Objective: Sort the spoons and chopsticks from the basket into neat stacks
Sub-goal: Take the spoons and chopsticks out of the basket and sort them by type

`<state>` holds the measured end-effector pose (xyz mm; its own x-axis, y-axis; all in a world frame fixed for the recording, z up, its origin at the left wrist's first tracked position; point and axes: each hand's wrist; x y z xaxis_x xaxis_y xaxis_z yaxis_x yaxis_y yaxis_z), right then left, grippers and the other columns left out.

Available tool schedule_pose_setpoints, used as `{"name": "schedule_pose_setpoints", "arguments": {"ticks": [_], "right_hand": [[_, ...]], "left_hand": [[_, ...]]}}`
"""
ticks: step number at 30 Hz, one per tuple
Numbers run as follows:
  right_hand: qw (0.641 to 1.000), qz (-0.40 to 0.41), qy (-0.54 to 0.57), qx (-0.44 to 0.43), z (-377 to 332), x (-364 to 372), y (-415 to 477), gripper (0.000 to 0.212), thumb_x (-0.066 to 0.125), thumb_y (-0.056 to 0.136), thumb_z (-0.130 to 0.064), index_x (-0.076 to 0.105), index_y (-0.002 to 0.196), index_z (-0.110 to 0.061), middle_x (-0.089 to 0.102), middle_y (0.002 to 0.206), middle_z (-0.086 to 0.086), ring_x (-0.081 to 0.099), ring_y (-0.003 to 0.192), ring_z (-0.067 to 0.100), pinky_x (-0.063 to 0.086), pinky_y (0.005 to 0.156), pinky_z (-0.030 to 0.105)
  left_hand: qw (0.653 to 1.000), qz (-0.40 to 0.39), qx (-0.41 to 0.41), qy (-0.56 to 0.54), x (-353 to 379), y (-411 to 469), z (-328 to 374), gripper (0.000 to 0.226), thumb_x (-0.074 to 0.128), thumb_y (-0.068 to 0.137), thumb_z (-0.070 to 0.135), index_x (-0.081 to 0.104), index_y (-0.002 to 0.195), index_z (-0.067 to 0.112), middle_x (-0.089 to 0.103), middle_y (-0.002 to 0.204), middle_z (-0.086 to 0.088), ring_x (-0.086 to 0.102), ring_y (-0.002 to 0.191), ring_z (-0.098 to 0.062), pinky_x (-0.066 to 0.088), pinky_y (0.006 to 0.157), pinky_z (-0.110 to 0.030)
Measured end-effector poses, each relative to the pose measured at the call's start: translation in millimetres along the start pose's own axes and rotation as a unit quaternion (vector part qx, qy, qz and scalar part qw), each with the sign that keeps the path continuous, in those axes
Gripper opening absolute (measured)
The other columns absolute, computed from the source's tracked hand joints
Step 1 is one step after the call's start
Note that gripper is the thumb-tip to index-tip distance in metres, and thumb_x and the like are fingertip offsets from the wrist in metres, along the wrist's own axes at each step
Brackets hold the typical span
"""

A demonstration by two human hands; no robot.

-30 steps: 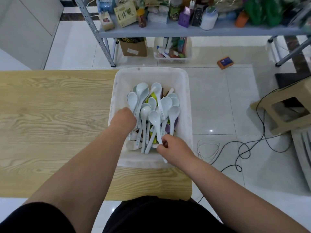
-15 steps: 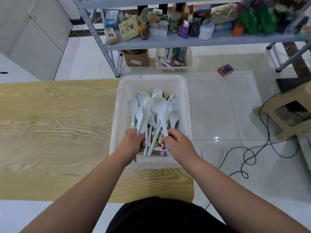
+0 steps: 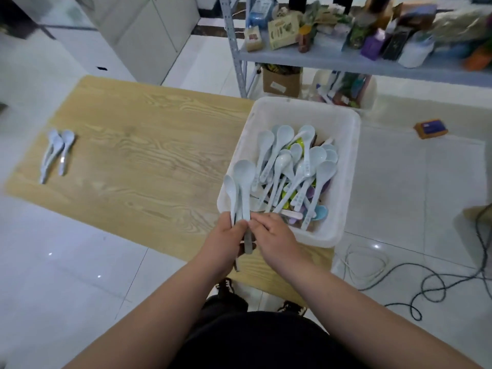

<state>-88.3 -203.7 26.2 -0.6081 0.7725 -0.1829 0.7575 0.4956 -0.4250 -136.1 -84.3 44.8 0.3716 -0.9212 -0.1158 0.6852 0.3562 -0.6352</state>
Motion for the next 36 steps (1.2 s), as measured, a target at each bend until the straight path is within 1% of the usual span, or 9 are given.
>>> {"name": "schedule_pose_setpoints", "arguments": {"ticks": [2,5,8,14,18,22,29,32,36], "right_hand": [[0.998,-0.046,0.033,0.009,-11,16,3,0.023,0.047,0.104,-0.03,0.07,0.105,-0.033,0.065,0.1,-0.012,0.06,0.096,-0.004,0.046,0.085,0.014],[0.993,-0.054,0.08,0.07,-30,44,15,0.028,0.057,0.091,-0.053,0.07,0.097,-0.03,0.073,0.097,-0.006,0.069,0.096,0.016,0.056,0.088,0.04],[0.993,-0.05,0.077,0.071,-49,77,31,0.024,0.057,0.099,-0.039,0.068,0.106,-0.019,0.073,0.102,0.003,0.07,0.094,0.02,0.058,0.079,0.036],[0.998,-0.039,0.0,0.049,-82,175,43,0.016,0.056,0.1,-0.03,0.069,0.096,-0.022,0.074,0.094,0.008,0.071,0.093,0.032,0.057,0.088,0.055],[0.998,-0.044,-0.018,0.031,-99,266,46,0.015,0.057,0.097,-0.033,0.068,0.093,-0.025,0.074,0.096,0.001,0.07,0.094,0.025,0.054,0.093,0.056],[0.993,-0.106,-0.032,0.035,-112,357,47,0.016,0.059,0.093,-0.035,0.069,0.095,-0.022,0.074,0.097,0.004,0.071,0.095,0.026,0.055,0.093,0.055],[0.974,-0.195,-0.114,-0.004,-127,452,53,0.017,0.059,0.098,-0.037,0.069,0.092,-0.023,0.074,0.086,-0.003,0.069,0.085,0.015,0.05,0.072,0.03],[0.968,-0.213,-0.136,0.0,-130,466,73,0.016,0.061,0.096,-0.034,0.073,0.096,-0.025,0.075,0.087,-0.003,0.071,0.086,0.016,0.057,0.078,0.037],[0.965,-0.226,-0.13,-0.006,-140,482,114,0.012,0.067,0.093,-0.03,0.074,0.102,-0.028,0.076,0.091,-0.006,0.073,0.09,0.014,0.059,0.087,0.041]], "left_hand": [[1.0,0.017,0.009,-0.012,-19,-9,-10,0.022,0.044,0.102,0.01,0.055,0.121,0.011,0.064,0.091,-0.016,0.064,0.075,-0.027,0.059,0.074,-0.042],[0.999,0.017,0.033,-0.018,-48,-23,-22,0.019,0.041,0.101,0.006,0.051,0.118,0.008,0.052,0.077,-0.009,0.052,0.064,-0.017,0.051,0.068,-0.035],[0.998,0.014,0.056,-0.01,-80,-29,-28,0.014,0.042,0.102,0.007,0.051,0.112,0.009,0.055,0.079,-0.01,0.057,0.064,-0.015,0.055,0.068,-0.031],[0.996,0.007,0.046,-0.072,-181,-36,-42,0.021,0.042,0.102,0.012,0.057,0.117,0.014,0.064,0.098,-0.012,0.07,0.081,-0.02,0.062,0.077,-0.041],[0.994,0.099,0.026,-0.047,-272,-42,-69,0.026,0.045,0.087,0.04,0.065,0.103,0.034,0.072,0.098,-0.002,0.072,0.09,-0.025,0.059,0.082,-0.057],[0.976,0.205,0.02,-0.066,-355,-54,-85,0.016,0.044,0.097,0.021,0.059,0.098,0.026,0.068,0.096,-0.003,0.067,0.087,-0.021,0.059,0.082,-0.045],[0.959,0.239,0.06,-0.141,-435,-52,-101,0.022,0.041,0.104,0.023,0.062,0.104,0.027,0.073,0.097,0.004,0.071,0.089,-0.013,0.057,0.081,-0.031],[0.959,0.243,0.057,-0.136,-454,-38,-97,0.022,0.041,0.104,0.022,0.063,0.101,0.025,0.073,0.088,0.004,0.07,0.077,-0.01,0.049,0.064,-0.02],[0.958,0.251,0.004,-0.139,-485,-5,-87,0.018,0.043,0.103,0.027,0.058,0.111,0.024,0.069,0.103,-0.001,0.065,0.087,-0.016,0.047,0.068,-0.029]]}}
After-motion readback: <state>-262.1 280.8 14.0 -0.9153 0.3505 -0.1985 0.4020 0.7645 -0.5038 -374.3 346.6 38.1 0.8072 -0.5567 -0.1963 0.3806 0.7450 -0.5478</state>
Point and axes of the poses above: each hand's wrist, its own y-axis towards the middle knuckle, its own x-axis out of the palm, z = x × y
